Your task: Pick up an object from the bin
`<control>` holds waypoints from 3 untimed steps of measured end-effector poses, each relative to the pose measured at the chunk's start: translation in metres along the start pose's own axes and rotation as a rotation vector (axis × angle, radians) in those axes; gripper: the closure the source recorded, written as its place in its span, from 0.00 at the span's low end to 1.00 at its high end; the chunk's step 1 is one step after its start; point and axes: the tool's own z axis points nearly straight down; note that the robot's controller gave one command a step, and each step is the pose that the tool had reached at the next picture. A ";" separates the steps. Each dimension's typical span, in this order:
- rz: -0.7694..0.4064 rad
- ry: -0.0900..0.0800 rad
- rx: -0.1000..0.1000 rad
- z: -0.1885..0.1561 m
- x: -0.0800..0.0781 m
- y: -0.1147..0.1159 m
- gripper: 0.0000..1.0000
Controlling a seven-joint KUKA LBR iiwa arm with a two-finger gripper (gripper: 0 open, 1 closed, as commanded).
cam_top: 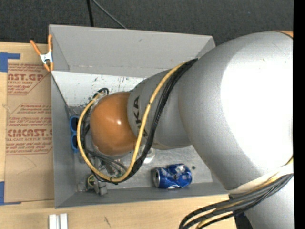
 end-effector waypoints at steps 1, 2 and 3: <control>-0.950 0.008 -0.006 -0.029 -0.005 0.003 0.00; -1.131 0.009 -0.008 -0.029 0.006 0.003 0.00; -1.168 0.009 -0.010 0.003 0.002 0.009 0.00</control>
Offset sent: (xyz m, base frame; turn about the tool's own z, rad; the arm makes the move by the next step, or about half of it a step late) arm 0.0034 0.0031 0.0294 -0.9514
